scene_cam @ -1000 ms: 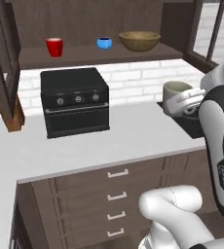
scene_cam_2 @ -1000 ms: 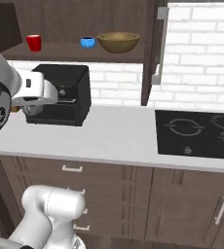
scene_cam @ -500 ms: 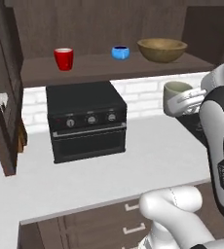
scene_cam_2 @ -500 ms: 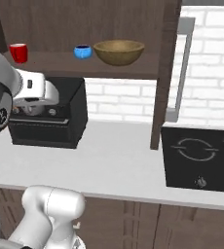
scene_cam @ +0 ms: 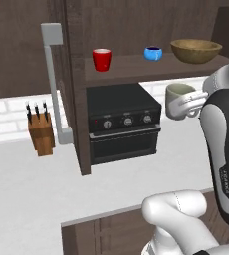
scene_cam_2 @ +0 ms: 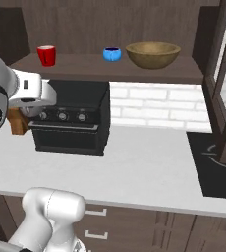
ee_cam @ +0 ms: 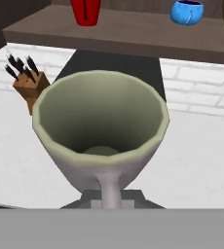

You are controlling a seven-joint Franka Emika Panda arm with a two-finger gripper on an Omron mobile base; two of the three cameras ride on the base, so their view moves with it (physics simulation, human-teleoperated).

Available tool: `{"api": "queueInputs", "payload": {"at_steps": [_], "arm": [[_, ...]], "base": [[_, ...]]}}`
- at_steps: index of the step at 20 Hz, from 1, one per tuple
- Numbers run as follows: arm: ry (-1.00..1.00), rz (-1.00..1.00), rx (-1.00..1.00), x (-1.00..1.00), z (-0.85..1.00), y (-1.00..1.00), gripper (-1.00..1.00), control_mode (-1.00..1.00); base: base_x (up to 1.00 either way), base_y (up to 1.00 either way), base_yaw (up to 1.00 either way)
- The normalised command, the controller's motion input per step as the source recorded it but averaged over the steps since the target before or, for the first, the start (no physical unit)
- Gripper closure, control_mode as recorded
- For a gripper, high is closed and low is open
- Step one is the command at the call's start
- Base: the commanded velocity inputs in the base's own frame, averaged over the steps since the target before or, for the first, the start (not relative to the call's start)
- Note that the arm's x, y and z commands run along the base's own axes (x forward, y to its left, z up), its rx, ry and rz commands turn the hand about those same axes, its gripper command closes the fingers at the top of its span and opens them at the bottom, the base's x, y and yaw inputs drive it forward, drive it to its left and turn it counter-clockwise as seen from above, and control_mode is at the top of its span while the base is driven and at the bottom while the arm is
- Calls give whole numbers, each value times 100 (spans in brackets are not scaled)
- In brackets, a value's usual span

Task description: Gather all objects into one cabinet and sort the glasses and bowls to opposite sides.

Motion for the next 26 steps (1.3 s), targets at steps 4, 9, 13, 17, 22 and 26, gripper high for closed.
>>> {"api": "queueInputs", "payload": {"at_steps": [4,9,13,17,22,26], "arm": [[0,0,0,0,0,0,100,100],[0,0,0,0,0,0,100,100],[0,0,0,0,0,0,100,100],[0,0,0,0,0,0,100,100],[-5,0,0,0,9,0,100,-100],[-17,0,0,6,38,2,100,-100]], "base": [[100,-6,3],[100,0,0],[72,0,0],[21,0,0],[6,0,0],[0,0,0]]}}
